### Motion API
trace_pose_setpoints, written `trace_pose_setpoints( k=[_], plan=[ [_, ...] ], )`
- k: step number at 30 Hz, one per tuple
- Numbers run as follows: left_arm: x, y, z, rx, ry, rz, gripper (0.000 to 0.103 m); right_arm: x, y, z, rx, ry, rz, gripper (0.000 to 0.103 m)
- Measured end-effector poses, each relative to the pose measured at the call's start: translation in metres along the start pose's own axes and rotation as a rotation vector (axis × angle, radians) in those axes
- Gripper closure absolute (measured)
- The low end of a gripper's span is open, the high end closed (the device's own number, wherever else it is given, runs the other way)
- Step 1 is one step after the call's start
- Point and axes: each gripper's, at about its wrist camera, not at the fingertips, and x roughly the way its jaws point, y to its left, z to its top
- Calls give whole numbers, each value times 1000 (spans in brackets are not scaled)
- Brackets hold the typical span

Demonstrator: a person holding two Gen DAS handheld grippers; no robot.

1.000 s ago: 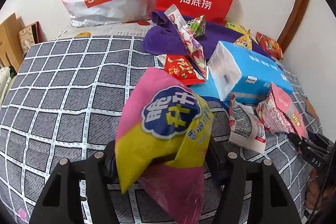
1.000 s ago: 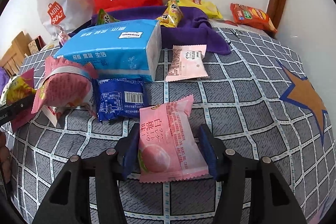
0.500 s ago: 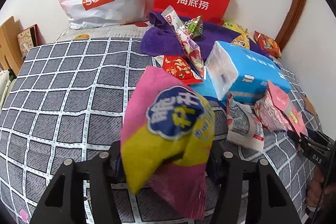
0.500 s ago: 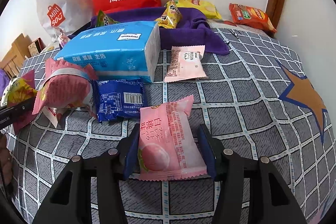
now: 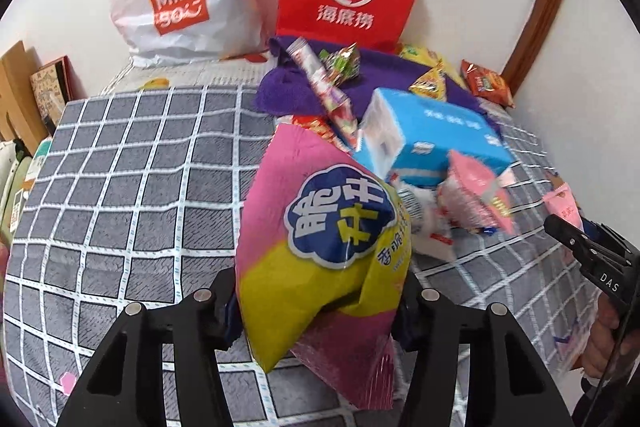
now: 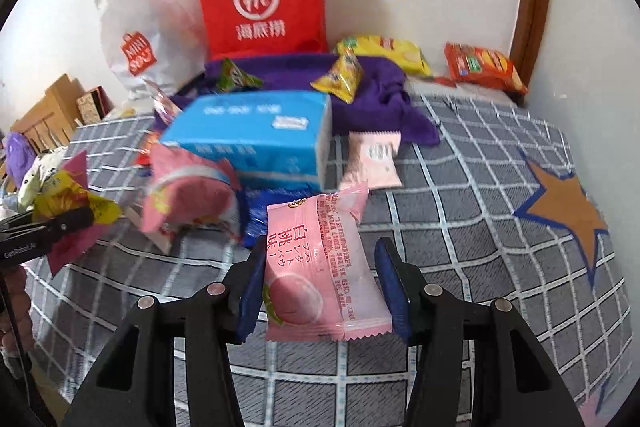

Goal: Organize snacks
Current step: 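Lift both held packets and move them toward the purple towel, then lower both packets onto the purple towel and open both tools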

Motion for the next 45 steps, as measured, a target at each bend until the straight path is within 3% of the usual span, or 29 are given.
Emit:
trace_pose_setpoints(
  k=[8,18,33,45],
  plan=[
    [-27,-27,20,32,-35,-41,50,-36,16,24,-24,-90,25,51],
    [-28,-61,39,65,-26,-102,50,-48,27,49,-42,-109,62,51],
    [-18,-77,105,84,-21,-109,50,-31,25,113,-12,-110,-30,51],
    [3,-69,155,62,-40,-96,50,-17,34,178,-33,-145,-20,51]
  ],
)
